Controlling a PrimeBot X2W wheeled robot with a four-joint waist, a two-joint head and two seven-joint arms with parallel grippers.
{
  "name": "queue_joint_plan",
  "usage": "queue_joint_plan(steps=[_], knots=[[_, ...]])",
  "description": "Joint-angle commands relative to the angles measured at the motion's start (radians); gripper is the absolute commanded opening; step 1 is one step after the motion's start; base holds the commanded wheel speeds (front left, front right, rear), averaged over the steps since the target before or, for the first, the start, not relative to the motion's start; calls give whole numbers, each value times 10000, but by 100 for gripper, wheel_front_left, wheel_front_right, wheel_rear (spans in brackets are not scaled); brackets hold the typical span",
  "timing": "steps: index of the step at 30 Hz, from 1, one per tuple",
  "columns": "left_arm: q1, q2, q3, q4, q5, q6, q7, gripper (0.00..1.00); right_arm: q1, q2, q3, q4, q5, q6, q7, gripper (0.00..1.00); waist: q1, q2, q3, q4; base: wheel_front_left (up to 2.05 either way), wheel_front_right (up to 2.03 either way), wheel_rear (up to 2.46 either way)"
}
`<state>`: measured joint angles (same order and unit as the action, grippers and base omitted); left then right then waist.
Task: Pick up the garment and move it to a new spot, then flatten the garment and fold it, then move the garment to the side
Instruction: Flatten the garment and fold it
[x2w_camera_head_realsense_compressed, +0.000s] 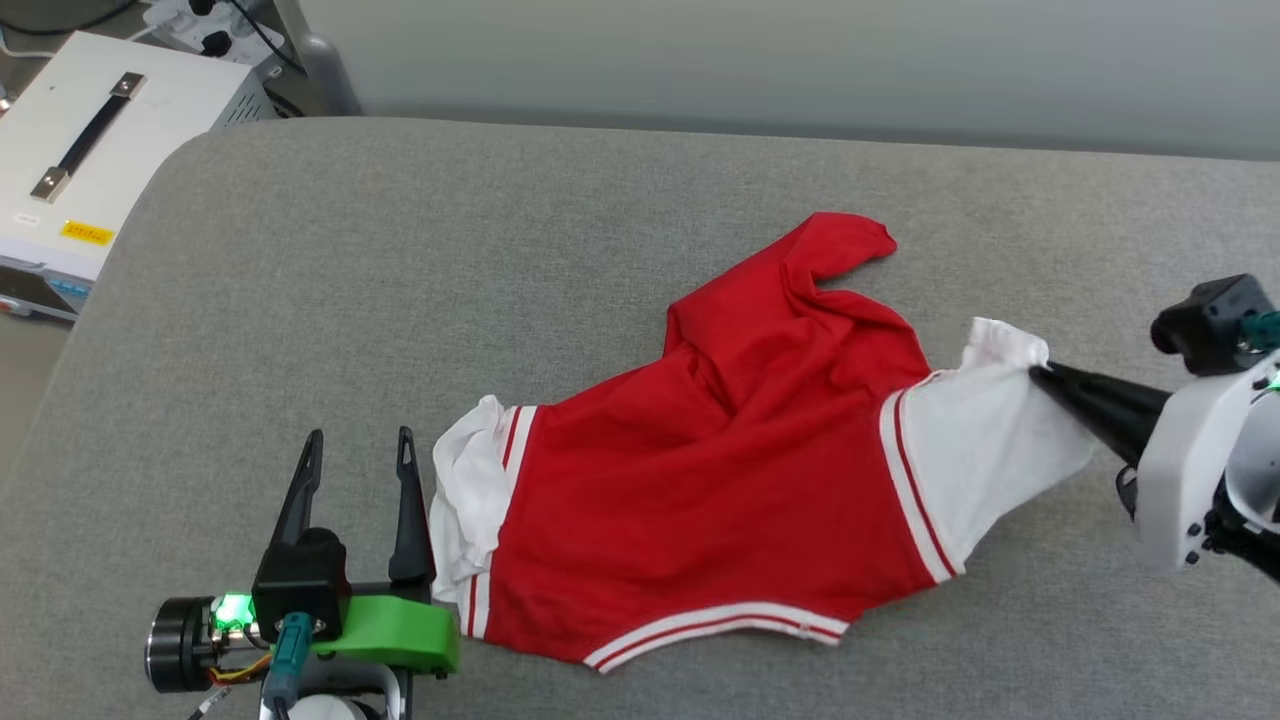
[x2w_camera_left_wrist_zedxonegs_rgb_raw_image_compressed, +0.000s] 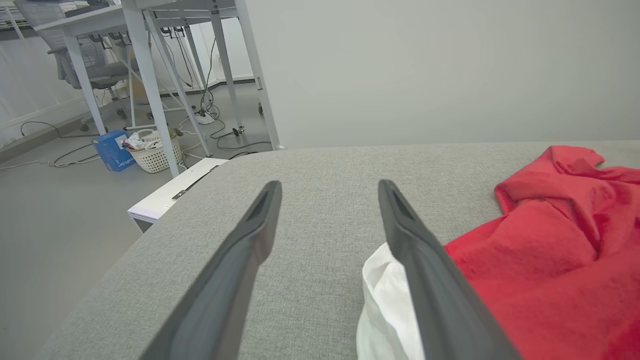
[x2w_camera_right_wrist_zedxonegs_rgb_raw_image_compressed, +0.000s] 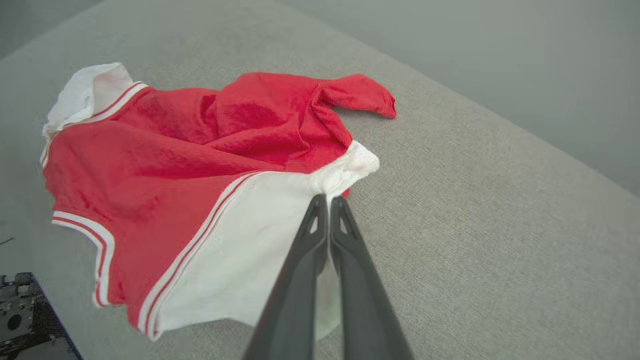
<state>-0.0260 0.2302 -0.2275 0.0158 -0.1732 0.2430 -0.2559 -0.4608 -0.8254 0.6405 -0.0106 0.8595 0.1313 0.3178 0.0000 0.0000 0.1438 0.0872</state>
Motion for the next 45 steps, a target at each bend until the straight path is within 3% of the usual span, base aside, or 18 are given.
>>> queue_joint_plan(steps=[1, 8, 16, 21, 27, 28, 29, 30, 39, 45], knots=[[189, -91, 59, 19, 88, -59, -58, 100, 137, -125, -298, -228, 234, -6, -99, 0, 0, 0, -227, -143, 0, 0, 0], [393, -301, 222, 79, 272, -272, -59, 100, 1496, -564, -2140, -239, 422, -6, -143, 0, 0, 0, -250, -287, 0, 0, 0], [233, -531, 274, 184, 498, -600, -59, 100, 2932, -163, -3786, 2131, 610, -6, -188, 0, 0, 0, 135, -237, 0, 0, 0], [-28, -613, 247, 318, 679, -911, -59, 100, 3017, 406, -3919, 4353, 544, -6, -119, 0, 0, 0, 423, -44, 0, 0, 0], [-229, -709, 120, 490, 860, -1197, -59, 100, 2613, 1108, -3637, 6193, 374, -6, -363, 0, 0, 0, 575, 57, 0, 0, 0], [-258, -717, 104, 513, 880, -1243, -59, 100, 2537, 1185, -3619, 6356, 363, -6, -508, 9, 0, 0, 566, 64, 0, 0, 0], [-283, -719, 88, 539, 908, -1296, -59, 100, 2436, 1284, -3627, 6506, 379, -6, -749, 49, 0, 0, 539, 53, 0, 0, 0], [-298, -716, 76, 550, 930, -1341, -59, 100, 2351, 1332, -3616, 6578, 358, -6, -968, 100, 0, 0, 499, 30, 0, 0, 0], [-628, -562, -296, 360, 1043, -2151, -59, 100, 1907, 1116, -4109, 6336, -975, -6, -4503, 100, 0, 0, -6, -168, 0, 0, 0], [-1097, -350, -1039, 461, 914, -3153, 282, 100, 2169, 1582, -4553, 5394, -1815, -6, -5138, 100, 0, 0, -179, -317, 0, 0, 0]])
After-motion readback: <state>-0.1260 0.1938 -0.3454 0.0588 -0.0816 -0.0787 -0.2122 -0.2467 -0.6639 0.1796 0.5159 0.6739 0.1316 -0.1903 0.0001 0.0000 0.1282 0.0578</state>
